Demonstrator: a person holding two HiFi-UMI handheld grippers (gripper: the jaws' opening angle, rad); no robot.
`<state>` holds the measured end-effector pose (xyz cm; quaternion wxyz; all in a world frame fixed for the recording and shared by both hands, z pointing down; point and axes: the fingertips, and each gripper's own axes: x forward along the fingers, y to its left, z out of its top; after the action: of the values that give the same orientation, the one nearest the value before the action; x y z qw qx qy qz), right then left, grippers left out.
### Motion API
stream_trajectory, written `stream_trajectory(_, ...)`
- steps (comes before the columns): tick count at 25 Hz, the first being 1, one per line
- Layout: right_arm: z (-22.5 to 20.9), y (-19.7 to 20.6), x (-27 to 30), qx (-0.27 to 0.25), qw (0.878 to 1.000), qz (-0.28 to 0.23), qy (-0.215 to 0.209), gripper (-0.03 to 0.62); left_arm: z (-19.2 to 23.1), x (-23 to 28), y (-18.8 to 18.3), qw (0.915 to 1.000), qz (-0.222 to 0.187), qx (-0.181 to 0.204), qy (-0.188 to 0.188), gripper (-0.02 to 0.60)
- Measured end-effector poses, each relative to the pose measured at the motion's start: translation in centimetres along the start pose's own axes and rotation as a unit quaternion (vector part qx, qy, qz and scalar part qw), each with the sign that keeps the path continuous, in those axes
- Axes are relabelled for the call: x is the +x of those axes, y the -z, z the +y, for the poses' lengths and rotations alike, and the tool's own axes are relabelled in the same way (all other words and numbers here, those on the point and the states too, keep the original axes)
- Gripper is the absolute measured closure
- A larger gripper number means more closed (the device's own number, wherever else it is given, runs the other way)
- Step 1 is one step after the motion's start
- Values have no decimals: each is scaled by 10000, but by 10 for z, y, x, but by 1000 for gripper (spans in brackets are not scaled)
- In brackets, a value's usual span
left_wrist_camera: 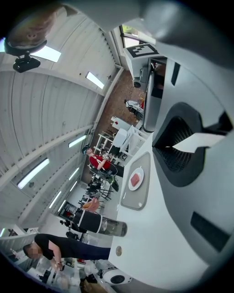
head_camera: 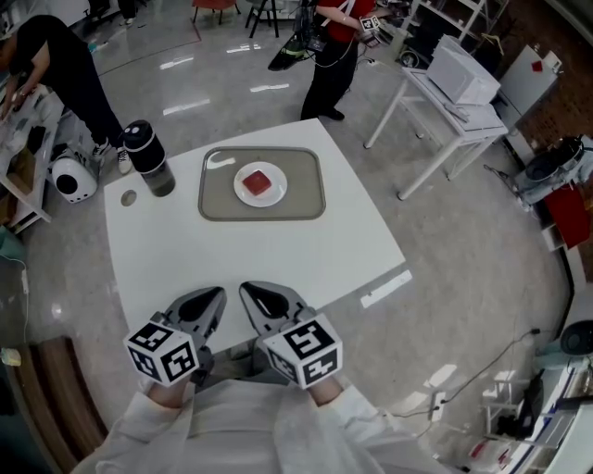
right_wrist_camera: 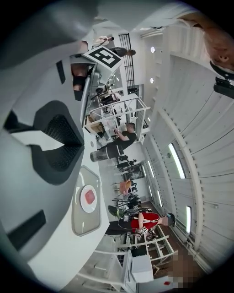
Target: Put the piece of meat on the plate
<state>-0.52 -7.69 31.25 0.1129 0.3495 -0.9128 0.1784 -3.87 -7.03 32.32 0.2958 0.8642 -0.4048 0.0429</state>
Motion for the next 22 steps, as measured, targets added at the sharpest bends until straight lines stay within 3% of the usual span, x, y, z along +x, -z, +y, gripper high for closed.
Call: stream_trajectory(22,-6,0,-3,61,9999,62,-69,579,-6,1,-10,9998,-30,162,101,572)
